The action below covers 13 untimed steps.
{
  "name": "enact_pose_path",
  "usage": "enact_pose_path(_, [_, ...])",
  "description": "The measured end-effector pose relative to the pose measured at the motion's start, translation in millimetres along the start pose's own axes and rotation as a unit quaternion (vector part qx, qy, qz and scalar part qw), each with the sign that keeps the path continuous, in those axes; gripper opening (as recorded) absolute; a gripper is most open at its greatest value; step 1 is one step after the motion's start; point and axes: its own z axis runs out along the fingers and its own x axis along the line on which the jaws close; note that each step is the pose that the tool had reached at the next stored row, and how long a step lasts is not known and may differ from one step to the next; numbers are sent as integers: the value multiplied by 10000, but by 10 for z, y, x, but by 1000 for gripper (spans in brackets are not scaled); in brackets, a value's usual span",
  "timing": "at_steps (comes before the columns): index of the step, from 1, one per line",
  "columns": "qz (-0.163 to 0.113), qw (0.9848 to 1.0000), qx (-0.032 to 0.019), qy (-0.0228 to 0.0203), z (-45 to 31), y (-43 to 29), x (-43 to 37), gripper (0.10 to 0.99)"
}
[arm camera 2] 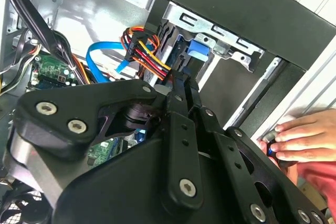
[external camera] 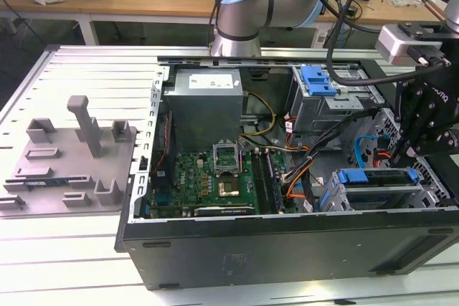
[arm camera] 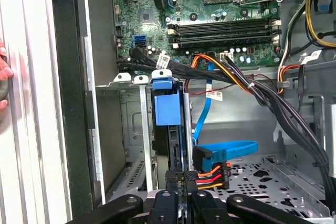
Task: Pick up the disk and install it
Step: 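Insert the first disk wire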
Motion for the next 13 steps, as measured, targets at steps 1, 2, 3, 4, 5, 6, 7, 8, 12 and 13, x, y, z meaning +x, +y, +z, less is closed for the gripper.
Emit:
enact_pose_path(1, [0,10000,0,0,3,0,0,165])
enact_pose_path(2, [0,10000,0,0,6,0,1,165])
enact_pose_path(3, [0,10000,0,0,8,0,2,165])
enact_pose_path(4, [0,10000,0,0,11,0,2,165])
enact_pose_path(5, [0,10000,0,0,14,0,3,165])
enact_pose_path(6, [0,10000,0,-1,18,0,4,165])
enact_pose_path(7, [0,10000,0,0,21,0,4,165])
enact_pose_path(8, [0,10000,0,-1,25,0,4,165])
enact_pose_path(12, [0,10000,0,0,41,1,4,165])
enact_pose_path(13, [0,10000,0,0,43,1,4,165])
